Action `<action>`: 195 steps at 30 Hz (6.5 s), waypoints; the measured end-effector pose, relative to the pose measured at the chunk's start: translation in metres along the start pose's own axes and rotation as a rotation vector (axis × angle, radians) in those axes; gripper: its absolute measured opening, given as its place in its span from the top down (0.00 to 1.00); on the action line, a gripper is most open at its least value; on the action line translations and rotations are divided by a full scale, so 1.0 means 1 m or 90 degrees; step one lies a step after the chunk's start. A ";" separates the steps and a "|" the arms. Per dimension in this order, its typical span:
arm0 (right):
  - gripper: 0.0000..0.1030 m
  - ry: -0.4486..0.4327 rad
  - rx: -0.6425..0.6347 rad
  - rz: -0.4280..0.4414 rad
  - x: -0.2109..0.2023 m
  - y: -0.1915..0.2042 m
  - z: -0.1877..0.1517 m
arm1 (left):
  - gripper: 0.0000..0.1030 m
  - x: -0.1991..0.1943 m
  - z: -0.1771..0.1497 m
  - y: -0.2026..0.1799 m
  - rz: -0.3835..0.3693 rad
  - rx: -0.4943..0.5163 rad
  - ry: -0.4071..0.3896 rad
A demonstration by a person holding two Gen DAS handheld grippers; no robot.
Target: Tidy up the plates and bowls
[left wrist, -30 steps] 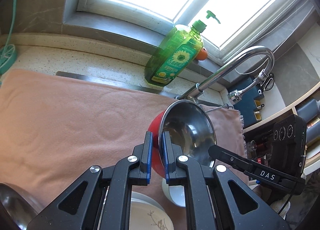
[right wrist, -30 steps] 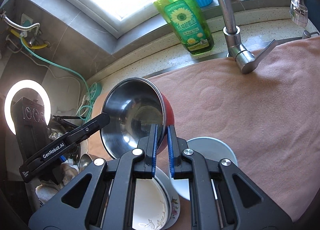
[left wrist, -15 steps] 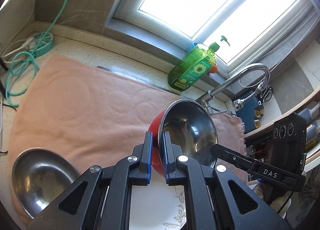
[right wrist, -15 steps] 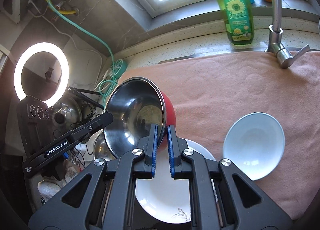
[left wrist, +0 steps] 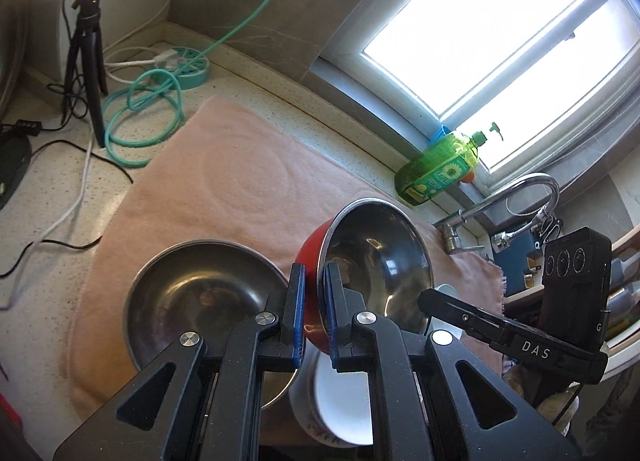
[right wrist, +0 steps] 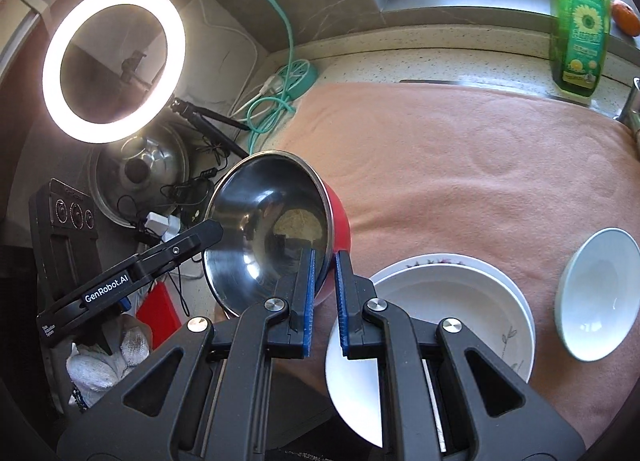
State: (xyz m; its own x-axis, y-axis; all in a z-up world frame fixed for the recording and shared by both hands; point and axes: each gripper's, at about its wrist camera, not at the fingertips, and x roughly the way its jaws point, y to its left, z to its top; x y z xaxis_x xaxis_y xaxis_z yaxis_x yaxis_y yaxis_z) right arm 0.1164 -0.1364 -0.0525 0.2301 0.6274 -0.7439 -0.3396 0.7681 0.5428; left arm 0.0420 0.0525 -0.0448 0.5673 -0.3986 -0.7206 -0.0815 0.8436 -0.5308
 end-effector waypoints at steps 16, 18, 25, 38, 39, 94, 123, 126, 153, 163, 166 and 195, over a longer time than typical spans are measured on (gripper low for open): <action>0.90 0.072 -0.083 -0.045 0.064 0.038 -0.008 | 0.92 -0.010 -0.028 0.056 0.075 -0.048 0.015; 0.90 0.079 -0.090 -0.052 0.071 0.040 -0.010 | 0.92 -0.008 -0.030 0.062 0.082 -0.052 0.020; 0.90 0.097 -0.110 -0.075 0.090 0.045 -0.013 | 0.92 -0.004 -0.032 0.067 0.115 -0.033 0.033; 0.90 0.109 -0.132 -0.099 0.099 0.050 -0.014 | 0.92 0.004 -0.034 0.069 0.147 -0.006 0.048; 0.90 0.111 -0.132 -0.100 0.100 0.051 -0.014 | 0.92 0.004 -0.034 0.068 0.149 -0.005 0.048; 0.15 -0.084 -0.021 -0.141 -0.040 -0.043 0.009 | 0.55 0.015 -0.011 -0.016 0.084 0.076 0.015; 0.15 -0.118 0.180 -0.242 -0.132 -0.212 -0.053 | 0.55 0.128 -0.058 -0.157 -0.050 0.207 0.152; 0.15 -0.116 0.195 -0.243 -0.132 -0.223 -0.060 | 0.55 0.140 -0.064 -0.166 -0.053 0.214 0.170; 0.47 -0.063 0.244 -0.166 -0.102 -0.255 -0.080 | 0.79 0.185 -0.080 -0.188 -0.040 0.240 0.230; 0.79 -0.043 0.245 -0.152 -0.089 -0.258 -0.077 | 0.88 0.192 -0.079 -0.188 -0.033 0.240 0.234; 0.84 -0.042 0.246 -0.152 -0.087 -0.259 -0.076 | 0.89 0.192 -0.079 -0.188 -0.034 0.241 0.235; 0.89 -0.081 0.188 -0.154 -0.113 -0.202 -0.052 | 0.90 0.143 -0.059 -0.184 -0.072 0.221 0.175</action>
State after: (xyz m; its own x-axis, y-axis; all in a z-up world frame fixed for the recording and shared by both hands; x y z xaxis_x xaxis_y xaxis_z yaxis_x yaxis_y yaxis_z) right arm 0.1119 -0.3694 -0.0986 0.3879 0.4211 -0.8199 0.0103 0.8875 0.4607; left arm 0.0896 -0.1807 -0.0764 0.3140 -0.5363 -0.7835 0.2748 0.8412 -0.4657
